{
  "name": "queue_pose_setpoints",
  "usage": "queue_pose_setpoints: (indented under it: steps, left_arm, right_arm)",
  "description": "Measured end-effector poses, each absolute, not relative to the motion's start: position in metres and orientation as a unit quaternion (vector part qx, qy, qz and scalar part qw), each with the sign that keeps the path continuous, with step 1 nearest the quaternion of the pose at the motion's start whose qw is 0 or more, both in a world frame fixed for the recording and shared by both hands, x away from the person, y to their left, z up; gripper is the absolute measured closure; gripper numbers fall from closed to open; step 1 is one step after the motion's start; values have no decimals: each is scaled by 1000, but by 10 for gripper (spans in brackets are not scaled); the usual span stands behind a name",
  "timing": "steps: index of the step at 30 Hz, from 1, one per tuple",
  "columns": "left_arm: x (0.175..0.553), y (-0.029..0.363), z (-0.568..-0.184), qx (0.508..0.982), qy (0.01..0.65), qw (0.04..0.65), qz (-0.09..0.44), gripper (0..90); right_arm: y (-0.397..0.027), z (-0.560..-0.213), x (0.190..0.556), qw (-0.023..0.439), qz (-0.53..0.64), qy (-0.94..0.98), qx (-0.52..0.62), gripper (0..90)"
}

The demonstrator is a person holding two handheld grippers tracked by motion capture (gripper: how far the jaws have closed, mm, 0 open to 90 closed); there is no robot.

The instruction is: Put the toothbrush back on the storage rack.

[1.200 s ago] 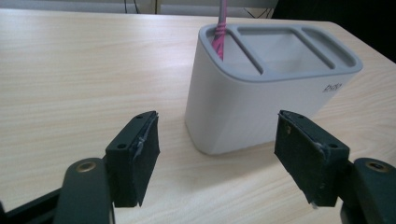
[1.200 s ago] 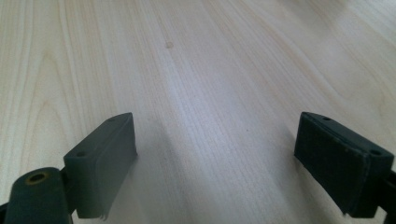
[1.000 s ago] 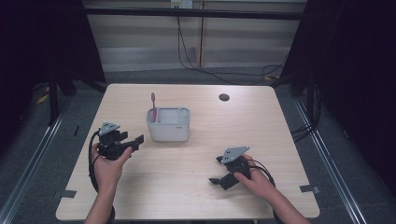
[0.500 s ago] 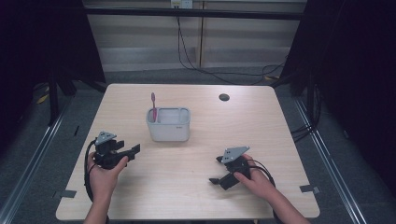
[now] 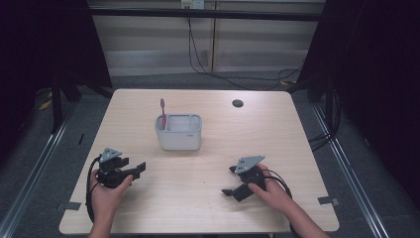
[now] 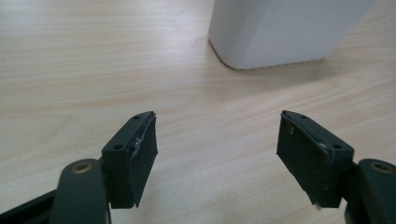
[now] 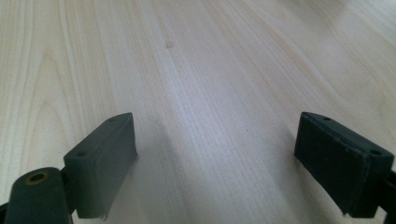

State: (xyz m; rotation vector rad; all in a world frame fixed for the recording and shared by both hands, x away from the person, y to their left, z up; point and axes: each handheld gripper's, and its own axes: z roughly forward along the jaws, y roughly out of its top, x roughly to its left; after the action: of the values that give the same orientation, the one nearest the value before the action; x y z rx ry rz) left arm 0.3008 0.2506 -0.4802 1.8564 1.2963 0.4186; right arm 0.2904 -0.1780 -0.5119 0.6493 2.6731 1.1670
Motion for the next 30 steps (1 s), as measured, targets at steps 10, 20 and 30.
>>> queue_pose_setpoints:
  steps: [10,20,30]
  left_arm:
    - [298,251,-488,753,503,387,171,277]
    - [297,249,-493,763,498,375,172,266]
    - [298,248,-498,772,493,362,171,265]
  right_arm:
    - [-178,-512,290,77,389,892,217,120]
    - [-178,-512,290,77,389,892,217,120]
    - [-178,-512,290,77,389,892,217,120]
